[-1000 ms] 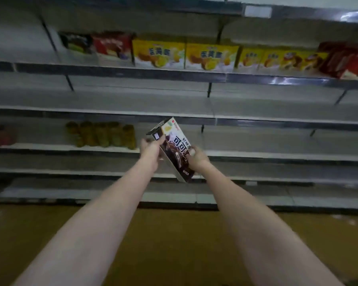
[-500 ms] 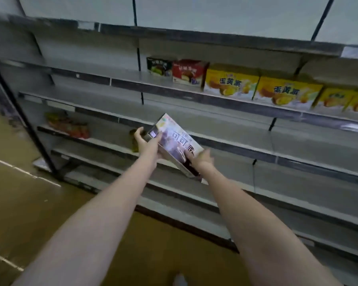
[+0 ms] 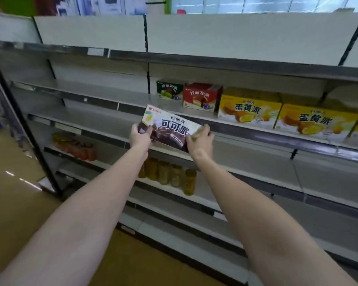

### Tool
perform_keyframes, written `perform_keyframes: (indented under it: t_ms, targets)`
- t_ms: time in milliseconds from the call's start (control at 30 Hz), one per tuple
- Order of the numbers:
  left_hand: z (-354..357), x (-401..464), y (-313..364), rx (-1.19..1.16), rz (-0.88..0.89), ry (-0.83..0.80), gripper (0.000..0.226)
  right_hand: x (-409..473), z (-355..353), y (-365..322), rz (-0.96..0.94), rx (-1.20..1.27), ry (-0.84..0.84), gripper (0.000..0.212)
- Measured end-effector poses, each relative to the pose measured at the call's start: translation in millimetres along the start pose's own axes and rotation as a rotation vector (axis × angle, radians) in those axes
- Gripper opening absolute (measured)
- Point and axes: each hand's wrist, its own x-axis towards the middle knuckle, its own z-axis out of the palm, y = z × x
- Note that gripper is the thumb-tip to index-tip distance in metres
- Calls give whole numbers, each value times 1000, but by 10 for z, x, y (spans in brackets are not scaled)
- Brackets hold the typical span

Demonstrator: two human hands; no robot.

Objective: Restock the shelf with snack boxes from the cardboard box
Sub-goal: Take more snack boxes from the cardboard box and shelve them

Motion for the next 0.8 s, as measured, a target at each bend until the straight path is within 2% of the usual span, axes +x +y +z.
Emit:
perform_keyframes:
  t_ms: [133, 233, 467, 667, 800]
  targets:
    - [145, 473, 203, 148, 120, 62, 27, 414, 210, -263, -130, -9, 81, 67]
    - [209, 830, 361, 241, 190, 75, 40, 769, 401, -493, -198, -15, 134, 68]
    - [95, 1889, 586, 496, 298, 146, 30, 1589, 947, -1007, -350, 40, 126, 66]
    - [-163, 2733, 612, 576, 276, 238, 44, 2020, 1680, -1309, -296, -6, 63, 65]
    - [-367, 3557, 637, 600, 274, 159, 42, 2320, 2224, -1539, -282, -25, 40, 76]
